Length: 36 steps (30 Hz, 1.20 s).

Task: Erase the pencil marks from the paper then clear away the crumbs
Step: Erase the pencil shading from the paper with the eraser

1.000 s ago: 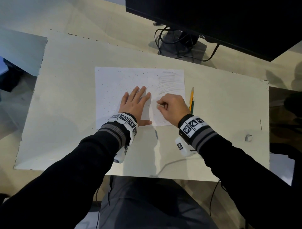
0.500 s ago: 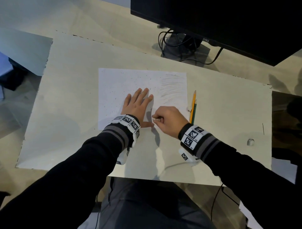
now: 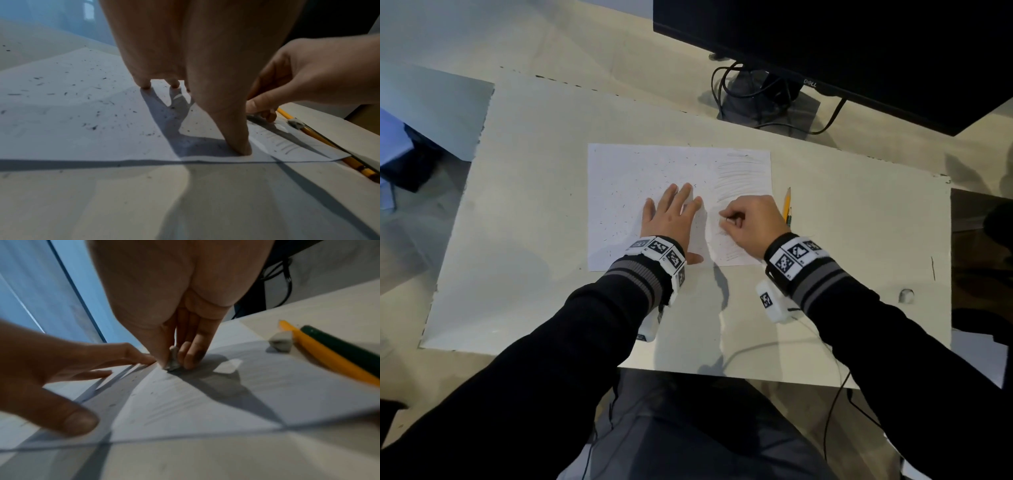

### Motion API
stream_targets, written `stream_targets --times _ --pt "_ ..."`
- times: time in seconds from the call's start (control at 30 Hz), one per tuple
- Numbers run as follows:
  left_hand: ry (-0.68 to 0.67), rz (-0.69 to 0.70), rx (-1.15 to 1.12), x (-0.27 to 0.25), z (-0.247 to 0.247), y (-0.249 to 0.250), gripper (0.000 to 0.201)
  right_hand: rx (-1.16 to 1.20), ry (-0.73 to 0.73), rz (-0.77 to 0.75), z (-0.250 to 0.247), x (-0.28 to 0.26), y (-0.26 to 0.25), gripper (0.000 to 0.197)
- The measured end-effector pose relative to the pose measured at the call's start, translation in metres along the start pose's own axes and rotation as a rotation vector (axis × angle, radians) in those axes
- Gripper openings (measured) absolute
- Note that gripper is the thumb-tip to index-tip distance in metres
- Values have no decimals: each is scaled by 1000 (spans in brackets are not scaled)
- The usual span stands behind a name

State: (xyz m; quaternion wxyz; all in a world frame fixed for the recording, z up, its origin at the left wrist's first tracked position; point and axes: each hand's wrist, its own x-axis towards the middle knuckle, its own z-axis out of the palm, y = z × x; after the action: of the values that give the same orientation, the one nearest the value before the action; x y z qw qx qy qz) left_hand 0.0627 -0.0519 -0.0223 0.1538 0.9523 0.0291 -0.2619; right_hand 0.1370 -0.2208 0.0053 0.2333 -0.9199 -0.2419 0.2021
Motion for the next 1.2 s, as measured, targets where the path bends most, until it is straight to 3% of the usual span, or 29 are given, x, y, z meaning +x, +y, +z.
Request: stream_targets --times 0.17,0.33,0.47,0.53,0.73,0.9,1.07,1.2 --pt "7 8 -19 2 4 -3 113 4 -128 -63 8 -29 -2 7" --pt "0 10 1 3 5 -5 114 -12 -16 -34 3 -5 2 8" --pt "7 4 2 4 5 -4 116 -26 -95 -138 13 -35 -3 17" --pt "10 2 -3 4 5 -4 116 -46 -130 -111 9 -28 -3 15" --pt "13 11 3 5 6 -5 114 -8 -25 -43 6 -12 -9 9" --pt "-4 35 10 3 5 -4 110 -37 -214 -37 0 -26 -9 7" --pt "-25 41 49 3 2 -3 106 10 -71 20 -1 -2 -6 9" --pt "-26 55 65 4 5 -4 104 -38 -208 -30 3 -31 -5 7"
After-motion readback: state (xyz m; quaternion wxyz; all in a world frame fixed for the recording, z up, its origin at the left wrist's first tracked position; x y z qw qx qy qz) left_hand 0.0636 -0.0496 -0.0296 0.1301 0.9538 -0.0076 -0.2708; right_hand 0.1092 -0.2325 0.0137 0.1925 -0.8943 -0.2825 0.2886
